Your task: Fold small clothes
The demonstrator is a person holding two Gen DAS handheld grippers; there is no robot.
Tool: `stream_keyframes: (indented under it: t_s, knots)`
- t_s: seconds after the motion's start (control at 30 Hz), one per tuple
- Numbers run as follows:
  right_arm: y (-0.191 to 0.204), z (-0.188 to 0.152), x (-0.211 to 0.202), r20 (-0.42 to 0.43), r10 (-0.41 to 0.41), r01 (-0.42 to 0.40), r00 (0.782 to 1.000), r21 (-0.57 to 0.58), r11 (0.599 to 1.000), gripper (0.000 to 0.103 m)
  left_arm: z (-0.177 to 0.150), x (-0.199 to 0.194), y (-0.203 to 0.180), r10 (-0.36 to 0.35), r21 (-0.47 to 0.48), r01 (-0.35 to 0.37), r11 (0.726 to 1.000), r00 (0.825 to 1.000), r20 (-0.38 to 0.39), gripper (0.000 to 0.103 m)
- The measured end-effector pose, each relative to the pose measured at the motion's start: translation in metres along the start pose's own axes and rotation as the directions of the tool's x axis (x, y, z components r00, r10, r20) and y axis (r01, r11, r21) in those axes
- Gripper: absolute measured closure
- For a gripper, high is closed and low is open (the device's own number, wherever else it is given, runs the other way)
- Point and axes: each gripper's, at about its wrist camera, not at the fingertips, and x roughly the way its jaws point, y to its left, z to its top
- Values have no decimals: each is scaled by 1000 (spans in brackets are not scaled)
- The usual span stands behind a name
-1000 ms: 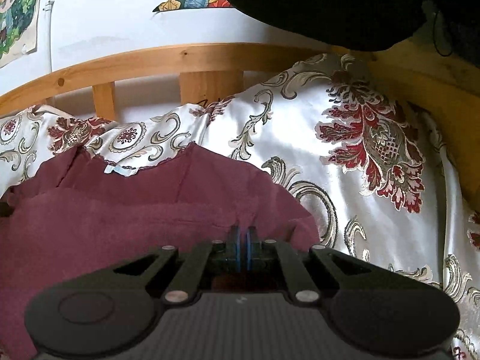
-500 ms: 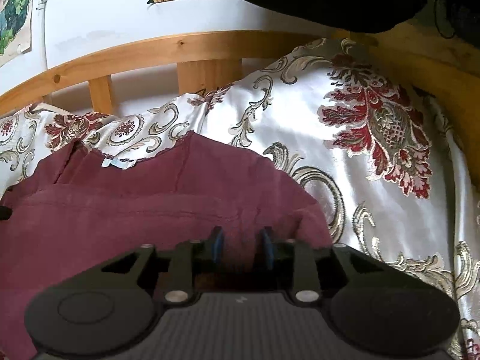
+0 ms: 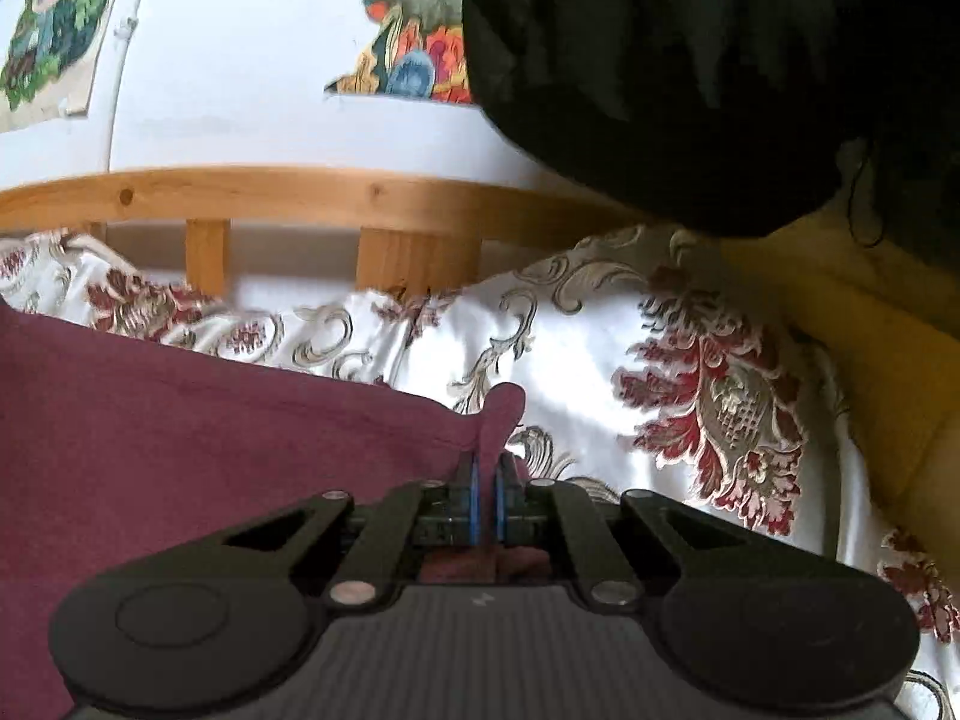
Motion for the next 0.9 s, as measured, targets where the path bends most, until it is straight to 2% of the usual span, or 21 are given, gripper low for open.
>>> stream_keyframes:
  t_s: [0.1, 0.17, 0.43, 0.53, 0.63, 0.7, 0.77, 0.9]
  knots:
    - [1, -10, 17, -73, 9, -9, 997, 6, 1000, 97, -16, 14, 9, 19, -16, -20, 1000, 997, -68, 98]
    - [2, -18, 24, -99, 1, 0, 995, 14, 1000, 97, -23, 19, 13, 28, -15, -30, 999, 996, -81, 98]
    - [3, -17, 20, -72, -23, 22, 997, -9, 1000, 97, -14, 21, 6, 20, 50, -18, 999, 1000, -22, 98]
    - [5, -16, 23, -91, -30, 28, 995, -22, 999, 97, -25, 32, 5, 52, 86, -45, 995, 995, -87, 98]
    - [5, -20, 29, -120, -41, 39, 992, -12, 999, 97, -33, 38, 8, 63, 79, -53, 996, 990, -130, 97]
    - [7, -21, 28, -114, -50, 50, 992, -6, 999, 97, -31, 36, 9, 58, 69, -50, 996, 991, -120, 97]
    - [8, -18, 19, -67, -61, 62, 996, 10, 998, 97, -24, 25, 11, 36, 23, -34, 999, 998, -58, 97]
    - [13, -10, 9, -10, -60, 60, 998, -31, 998, 97, -12, 10, 0, 34, 74, -37, 997, 998, 46, 97]
